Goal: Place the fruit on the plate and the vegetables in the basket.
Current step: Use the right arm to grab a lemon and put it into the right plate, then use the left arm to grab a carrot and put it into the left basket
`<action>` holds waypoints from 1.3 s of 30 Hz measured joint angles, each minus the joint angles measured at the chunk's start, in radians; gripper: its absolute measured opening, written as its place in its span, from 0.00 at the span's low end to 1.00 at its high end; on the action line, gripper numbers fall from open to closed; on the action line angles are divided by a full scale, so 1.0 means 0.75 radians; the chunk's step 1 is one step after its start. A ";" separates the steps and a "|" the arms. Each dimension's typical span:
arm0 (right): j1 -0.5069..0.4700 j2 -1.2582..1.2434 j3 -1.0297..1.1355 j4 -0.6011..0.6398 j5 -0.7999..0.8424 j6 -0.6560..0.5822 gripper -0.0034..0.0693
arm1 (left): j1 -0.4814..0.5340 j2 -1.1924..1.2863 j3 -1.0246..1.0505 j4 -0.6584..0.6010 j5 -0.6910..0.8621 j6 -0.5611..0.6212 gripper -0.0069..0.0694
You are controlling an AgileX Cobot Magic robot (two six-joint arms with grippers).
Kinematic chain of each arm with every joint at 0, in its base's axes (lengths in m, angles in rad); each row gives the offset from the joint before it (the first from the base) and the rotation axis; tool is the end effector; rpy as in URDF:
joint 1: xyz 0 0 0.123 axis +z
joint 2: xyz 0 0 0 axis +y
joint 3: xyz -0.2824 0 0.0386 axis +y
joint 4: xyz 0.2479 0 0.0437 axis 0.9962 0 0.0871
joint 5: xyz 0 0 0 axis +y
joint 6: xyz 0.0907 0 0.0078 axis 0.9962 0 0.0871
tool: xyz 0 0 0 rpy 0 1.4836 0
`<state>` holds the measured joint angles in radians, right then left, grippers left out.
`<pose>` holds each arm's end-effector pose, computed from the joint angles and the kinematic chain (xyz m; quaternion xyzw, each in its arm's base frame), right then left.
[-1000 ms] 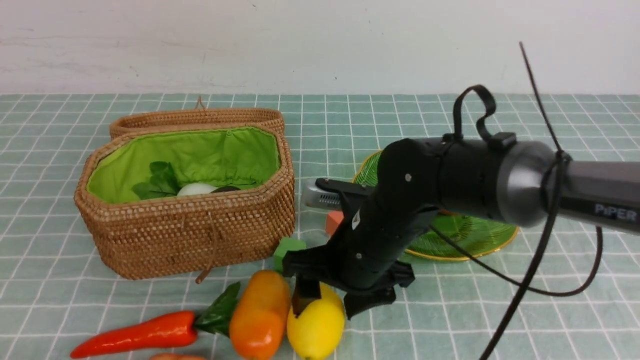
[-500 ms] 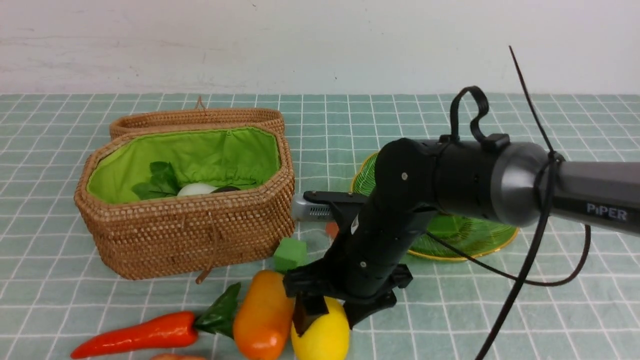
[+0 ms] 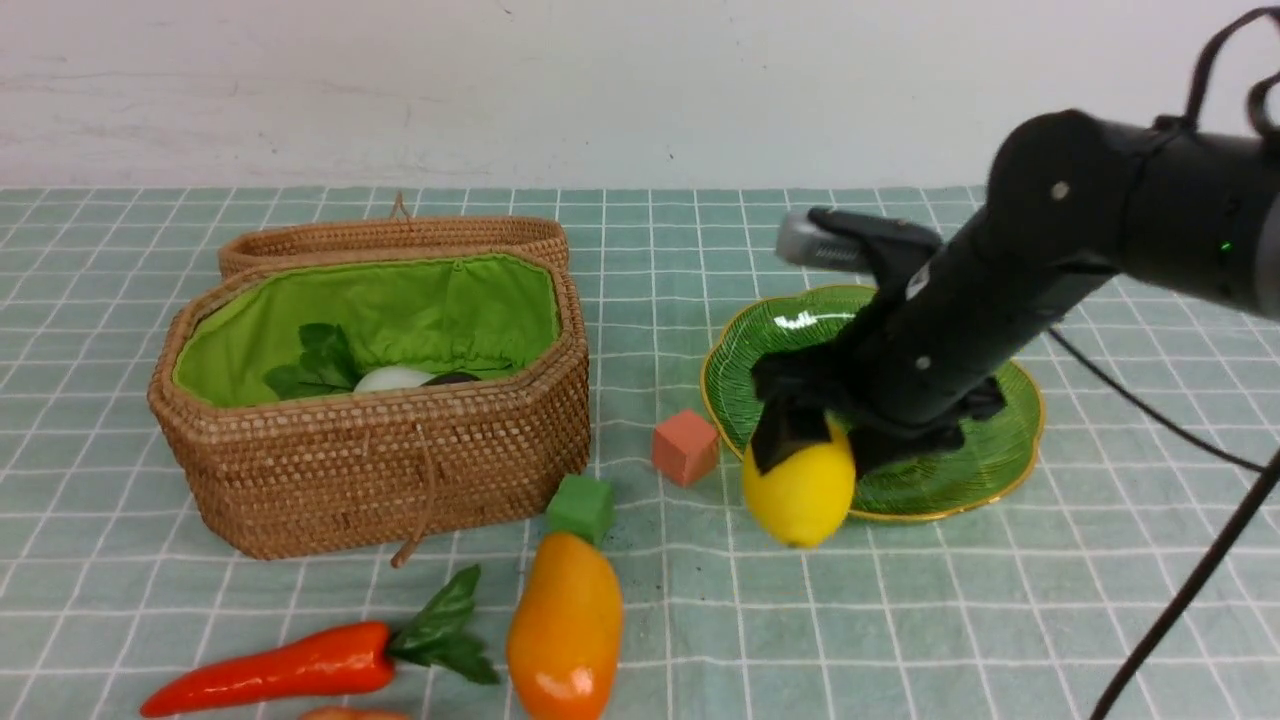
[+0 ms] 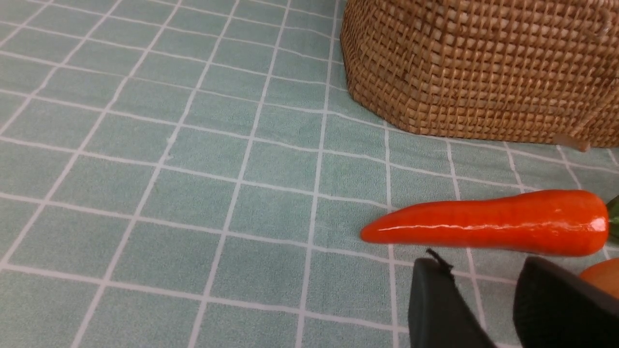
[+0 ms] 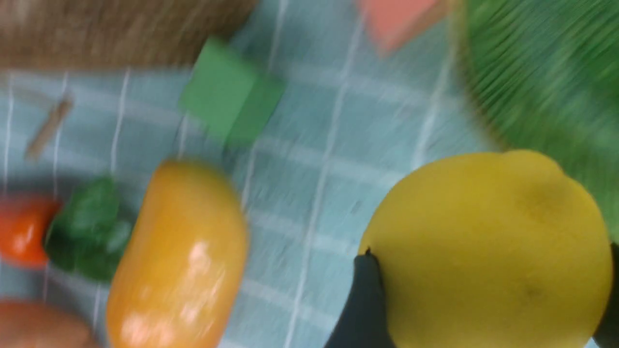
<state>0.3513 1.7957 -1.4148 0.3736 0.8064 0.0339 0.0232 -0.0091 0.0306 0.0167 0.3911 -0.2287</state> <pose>0.3574 0.1566 0.2612 -0.0585 0.9583 0.2012 0.1942 0.0522 0.0018 0.1682 -0.0977 0.8064 -0.0528 0.5809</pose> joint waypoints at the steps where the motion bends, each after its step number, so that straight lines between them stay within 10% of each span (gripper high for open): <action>1: 0.000 0.000 0.000 0.000 -0.008 0.000 0.80 | 0.000 0.000 0.000 0.000 0.000 0.000 0.40; 17: -0.085 0.110 -0.004 -0.272 -0.200 0.078 0.82 | 0.000 0.000 0.000 0.000 0.000 0.000 0.40; 23: -0.085 0.095 -0.004 -0.276 -0.204 0.093 0.98 | 0.000 0.000 0.000 0.000 0.000 0.000 0.40; 39: 0.012 -0.021 -0.004 -0.220 0.137 -0.011 0.81 | 0.000 0.000 0.000 0.000 0.000 0.000 0.40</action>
<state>0.3603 1.7802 -1.4177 0.2086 0.9094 0.0254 0.0232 -0.0091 0.0306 0.0167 0.3911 -0.2287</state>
